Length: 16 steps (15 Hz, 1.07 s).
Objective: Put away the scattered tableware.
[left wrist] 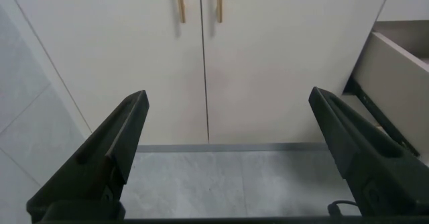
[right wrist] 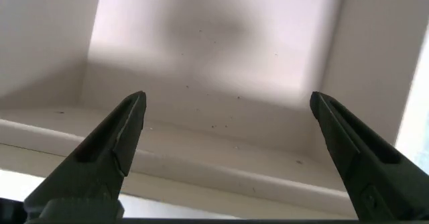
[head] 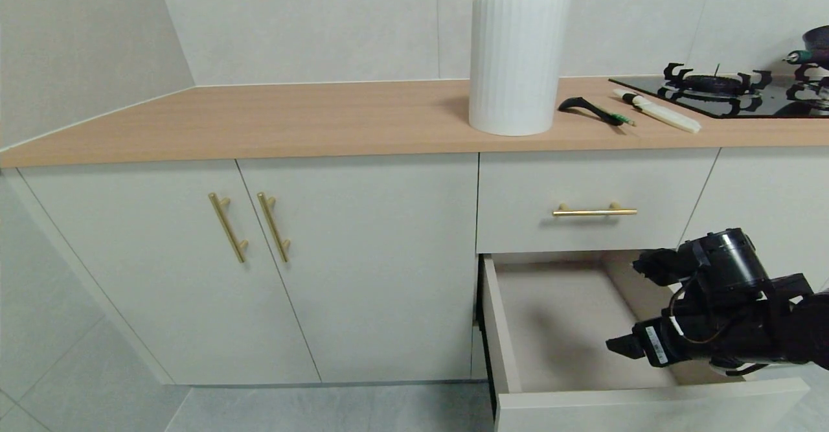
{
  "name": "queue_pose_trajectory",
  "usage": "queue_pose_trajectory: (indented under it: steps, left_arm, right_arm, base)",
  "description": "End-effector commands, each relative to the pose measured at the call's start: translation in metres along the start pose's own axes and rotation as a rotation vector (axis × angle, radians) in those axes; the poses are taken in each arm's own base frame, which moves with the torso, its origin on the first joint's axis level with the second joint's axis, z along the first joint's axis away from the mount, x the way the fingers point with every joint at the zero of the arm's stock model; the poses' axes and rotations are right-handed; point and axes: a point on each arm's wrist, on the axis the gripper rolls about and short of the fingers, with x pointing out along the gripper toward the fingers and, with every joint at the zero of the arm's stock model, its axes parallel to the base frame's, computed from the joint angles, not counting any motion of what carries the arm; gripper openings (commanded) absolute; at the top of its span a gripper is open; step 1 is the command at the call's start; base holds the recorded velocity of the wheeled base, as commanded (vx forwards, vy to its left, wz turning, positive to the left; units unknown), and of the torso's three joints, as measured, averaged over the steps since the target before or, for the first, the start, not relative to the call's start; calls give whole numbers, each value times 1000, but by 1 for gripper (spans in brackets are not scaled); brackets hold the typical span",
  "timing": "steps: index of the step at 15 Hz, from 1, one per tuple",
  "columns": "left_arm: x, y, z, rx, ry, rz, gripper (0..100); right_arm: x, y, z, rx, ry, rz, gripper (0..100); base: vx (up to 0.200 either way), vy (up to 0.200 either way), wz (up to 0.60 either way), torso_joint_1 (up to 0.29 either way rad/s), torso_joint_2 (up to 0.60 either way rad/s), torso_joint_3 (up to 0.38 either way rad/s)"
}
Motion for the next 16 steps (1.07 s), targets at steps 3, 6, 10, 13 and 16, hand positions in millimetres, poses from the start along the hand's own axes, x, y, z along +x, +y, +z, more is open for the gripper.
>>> queue_pose_trajectory:
  steps: [3, 6, 10, 13, 16]
  left_arm:
    - [0, 0, 0, 0, 0, 0, 100]
    - [0, 0, 0, 0, 2, 0, 100]
    - [0, 0, 0, 0, 0, -1, 100]
    - [0, 0, 0, 0, 0, 0, 100]
    - [0, 0, 0, 0, 0, 0, 100]
  right_arm:
    - [-7, 10, -7, -54, 65, 24, 100]
    - [-14, 11, -17, -124, 173, 34, 100]
    - [-22, 17, -23, -165, 267, 53, 100]
    - [-31, 23, -31, -224, 325, 77, 100]
    - [-48, 32, -40, -303, 382, 110, 100]
  base:
    - [0, 0, 0, 0, 0, 0]
    - [0, 0, 0, 0, 0, 0]
    - [0, 0, 0, 0, 0, 0]
    - [0, 0, 0, 0, 0, 0]
    - [0, 0, 0, 0, 0, 0]
